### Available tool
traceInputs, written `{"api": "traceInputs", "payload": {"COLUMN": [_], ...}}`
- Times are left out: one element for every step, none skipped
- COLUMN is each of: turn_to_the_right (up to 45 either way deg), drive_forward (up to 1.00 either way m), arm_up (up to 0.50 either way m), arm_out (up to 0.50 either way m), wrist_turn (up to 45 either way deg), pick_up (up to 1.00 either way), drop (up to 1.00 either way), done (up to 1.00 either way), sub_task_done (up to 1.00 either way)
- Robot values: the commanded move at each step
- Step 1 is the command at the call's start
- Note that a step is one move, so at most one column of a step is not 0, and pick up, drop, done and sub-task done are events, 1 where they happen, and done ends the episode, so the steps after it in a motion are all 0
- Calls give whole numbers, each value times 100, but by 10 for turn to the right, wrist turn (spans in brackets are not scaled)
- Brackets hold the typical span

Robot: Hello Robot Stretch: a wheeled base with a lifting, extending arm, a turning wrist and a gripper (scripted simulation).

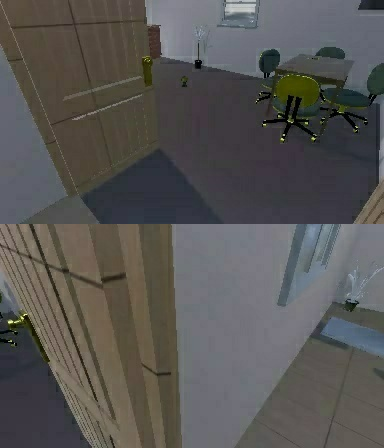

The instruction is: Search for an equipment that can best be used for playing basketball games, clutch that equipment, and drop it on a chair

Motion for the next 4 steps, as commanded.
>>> {"api": "traceInputs", "payload": {"turn_to_the_right": [60, 0, 60, 0], "drive_forward": [0, 100, 0, 70], "arm_up": [0, 0, 0, 0], "arm_out": [0, 0, 0, 0], "wrist_turn": [0, 0, 0, 0], "pick_up": [0, 0, 0, 0], "drop": [0, 0, 0, 0], "done": [0, 0, 0, 0], "sub_task_done": [0, 0, 0, 0]}}
